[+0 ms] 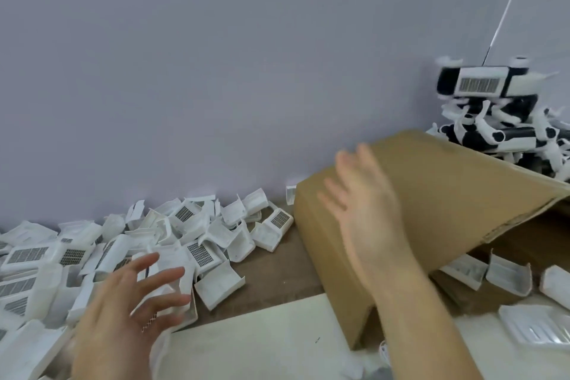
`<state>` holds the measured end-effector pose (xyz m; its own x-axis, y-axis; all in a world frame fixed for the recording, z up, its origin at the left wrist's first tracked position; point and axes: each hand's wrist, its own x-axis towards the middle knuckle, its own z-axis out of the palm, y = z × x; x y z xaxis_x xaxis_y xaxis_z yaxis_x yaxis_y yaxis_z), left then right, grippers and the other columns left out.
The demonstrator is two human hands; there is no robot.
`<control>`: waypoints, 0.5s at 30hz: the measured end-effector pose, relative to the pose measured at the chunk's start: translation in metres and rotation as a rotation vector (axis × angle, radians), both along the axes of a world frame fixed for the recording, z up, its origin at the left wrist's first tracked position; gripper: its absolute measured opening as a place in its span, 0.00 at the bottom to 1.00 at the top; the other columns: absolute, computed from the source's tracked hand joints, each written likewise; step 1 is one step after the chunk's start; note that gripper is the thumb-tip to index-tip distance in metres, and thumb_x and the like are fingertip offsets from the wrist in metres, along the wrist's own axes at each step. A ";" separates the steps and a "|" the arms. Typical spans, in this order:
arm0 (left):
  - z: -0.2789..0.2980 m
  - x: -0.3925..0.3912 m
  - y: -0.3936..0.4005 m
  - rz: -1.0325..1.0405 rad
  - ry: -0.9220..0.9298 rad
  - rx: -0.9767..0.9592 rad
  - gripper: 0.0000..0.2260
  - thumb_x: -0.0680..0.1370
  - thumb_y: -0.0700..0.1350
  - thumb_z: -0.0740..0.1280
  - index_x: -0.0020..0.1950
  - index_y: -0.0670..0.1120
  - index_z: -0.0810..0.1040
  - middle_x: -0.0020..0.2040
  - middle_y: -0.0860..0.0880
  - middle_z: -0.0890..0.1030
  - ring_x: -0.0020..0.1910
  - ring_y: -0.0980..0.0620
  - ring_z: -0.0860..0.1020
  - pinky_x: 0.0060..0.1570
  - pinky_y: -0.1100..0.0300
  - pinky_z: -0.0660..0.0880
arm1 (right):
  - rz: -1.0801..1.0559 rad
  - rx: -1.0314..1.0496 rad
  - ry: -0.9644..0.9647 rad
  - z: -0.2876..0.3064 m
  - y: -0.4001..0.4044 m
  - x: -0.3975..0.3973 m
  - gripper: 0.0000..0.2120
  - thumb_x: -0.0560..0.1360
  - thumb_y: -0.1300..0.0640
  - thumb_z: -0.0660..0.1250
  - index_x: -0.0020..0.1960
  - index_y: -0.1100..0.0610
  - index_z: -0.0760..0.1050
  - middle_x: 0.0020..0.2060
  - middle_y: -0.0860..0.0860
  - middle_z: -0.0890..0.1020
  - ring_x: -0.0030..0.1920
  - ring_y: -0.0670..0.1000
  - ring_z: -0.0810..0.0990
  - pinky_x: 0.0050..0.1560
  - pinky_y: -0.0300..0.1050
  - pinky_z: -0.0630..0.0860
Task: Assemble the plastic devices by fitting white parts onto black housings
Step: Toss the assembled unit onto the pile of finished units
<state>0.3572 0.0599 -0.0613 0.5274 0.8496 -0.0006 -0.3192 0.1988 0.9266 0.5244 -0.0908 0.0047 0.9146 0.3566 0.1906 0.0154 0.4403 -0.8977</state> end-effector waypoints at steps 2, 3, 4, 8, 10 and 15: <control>-0.001 -0.002 -0.001 -0.008 0.014 0.058 0.13 0.85 0.40 0.54 0.51 0.44 0.78 0.37 0.43 0.85 0.25 0.48 0.80 0.23 0.62 0.75 | 0.058 -0.106 -0.011 -0.012 0.017 -0.011 0.25 0.82 0.56 0.62 0.76 0.42 0.63 0.69 0.42 0.74 0.68 0.45 0.74 0.69 0.52 0.73; -0.001 -0.003 -0.002 0.002 0.033 0.089 0.13 0.85 0.38 0.54 0.51 0.43 0.78 0.37 0.42 0.85 0.25 0.47 0.80 0.23 0.63 0.75 | 0.094 -0.167 -0.055 -0.018 0.027 -0.017 0.20 0.82 0.55 0.62 0.69 0.35 0.71 0.62 0.37 0.79 0.63 0.41 0.77 0.66 0.50 0.75; 0.000 -0.003 -0.002 0.018 0.060 0.124 0.13 0.85 0.37 0.55 0.51 0.42 0.79 0.37 0.41 0.85 0.26 0.47 0.80 0.23 0.63 0.75 | 0.120 -0.242 -0.125 -0.023 0.036 -0.024 0.16 0.81 0.54 0.63 0.60 0.32 0.76 0.56 0.35 0.81 0.59 0.38 0.79 0.64 0.48 0.77; 0.007 0.000 -0.003 0.073 0.250 0.294 0.13 0.83 0.34 0.59 0.47 0.42 0.81 0.38 0.40 0.85 0.31 0.46 0.80 0.27 0.59 0.76 | 0.268 -0.430 -0.243 -0.046 0.063 -0.048 0.11 0.77 0.51 0.62 0.55 0.43 0.80 0.48 0.42 0.85 0.49 0.42 0.83 0.53 0.43 0.79; 0.019 -0.003 -0.005 0.047 0.387 0.439 0.13 0.82 0.36 0.61 0.45 0.47 0.82 0.38 0.46 0.86 0.34 0.50 0.82 0.34 0.56 0.76 | 0.368 -0.498 -0.256 -0.055 0.072 -0.058 0.11 0.80 0.56 0.61 0.56 0.46 0.81 0.45 0.45 0.86 0.44 0.43 0.84 0.43 0.35 0.77; 0.049 -0.030 0.014 -0.202 0.893 0.872 0.07 0.81 0.54 0.62 0.55 0.59 0.78 0.48 0.59 0.82 0.46 0.62 0.80 0.45 0.66 0.77 | 0.445 -0.554 -0.308 -0.080 0.086 -0.066 0.12 0.80 0.64 0.63 0.52 0.52 0.83 0.37 0.49 0.86 0.35 0.47 0.84 0.36 0.39 0.78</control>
